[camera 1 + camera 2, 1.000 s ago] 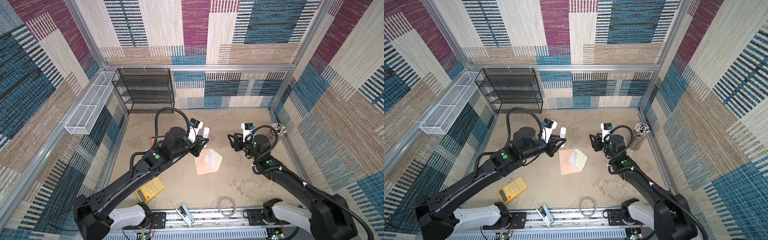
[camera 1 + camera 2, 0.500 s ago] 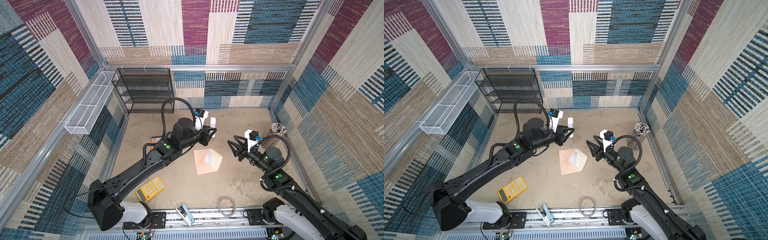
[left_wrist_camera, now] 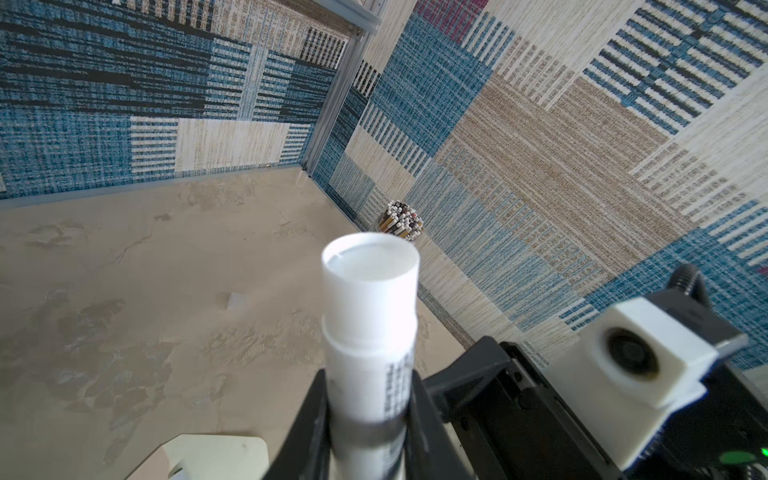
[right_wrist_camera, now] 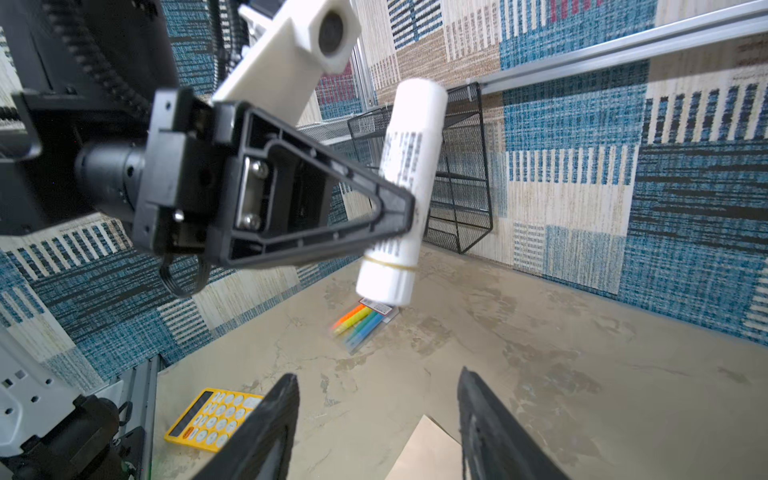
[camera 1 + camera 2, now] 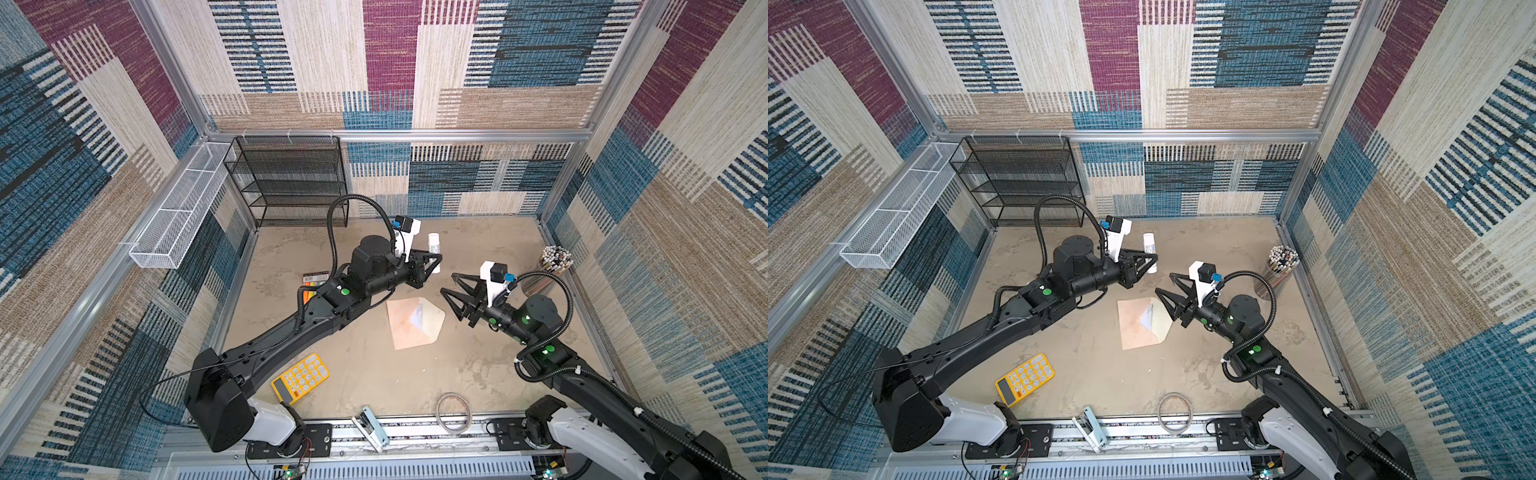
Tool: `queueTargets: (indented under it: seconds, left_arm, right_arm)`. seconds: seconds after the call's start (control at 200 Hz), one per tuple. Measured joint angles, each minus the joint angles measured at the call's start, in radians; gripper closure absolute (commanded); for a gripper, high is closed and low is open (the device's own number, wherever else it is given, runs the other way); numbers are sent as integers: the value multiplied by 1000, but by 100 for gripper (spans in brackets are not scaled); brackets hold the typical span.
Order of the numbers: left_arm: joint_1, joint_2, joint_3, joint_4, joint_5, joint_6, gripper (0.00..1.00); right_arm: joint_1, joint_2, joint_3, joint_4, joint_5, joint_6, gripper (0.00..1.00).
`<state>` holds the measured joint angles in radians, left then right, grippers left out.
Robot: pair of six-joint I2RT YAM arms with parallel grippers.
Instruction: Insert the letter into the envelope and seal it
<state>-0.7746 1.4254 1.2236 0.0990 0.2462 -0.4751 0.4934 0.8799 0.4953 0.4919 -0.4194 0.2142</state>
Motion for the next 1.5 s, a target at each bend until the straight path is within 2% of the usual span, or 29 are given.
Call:
queueTargets:
  seconds: [0.195,0.341,0.676,0.841,0.937,1.077,1.187,1.307,1.498]
  left_arm:
    - [-2,-2,-24,35,43,-24,95]
    - [-4,-6,-31,48,64,-42,95]
    - [-6,-7,-39,95,100,-53,94]
    - [-5,-7,-44,105,98,-52,92]
    - [-5,-7,-44,107,96,-53,85]
    - [-5,-11,-48,106,104,-52,52]
    - [-6,-32,-59,106,126,-53,39]
    - [3,-53,-64,111,127,-55,36]
    - [16,-34,-53,148,171,-91,41]
  right_arm:
    - [1,79,57,42,-12,35,39]
    - [1,125,91,52,-42,59,44]
    - [1,163,128,51,-72,72,67]
    - [1,170,136,35,-72,86,83]
    - [1,168,138,33,-72,87,86]
    - [1,156,141,11,-79,87,90]
    - [1,142,141,12,-86,99,91]
    - [1,130,122,26,-104,144,91]
    - [1,110,92,42,-120,216,91]
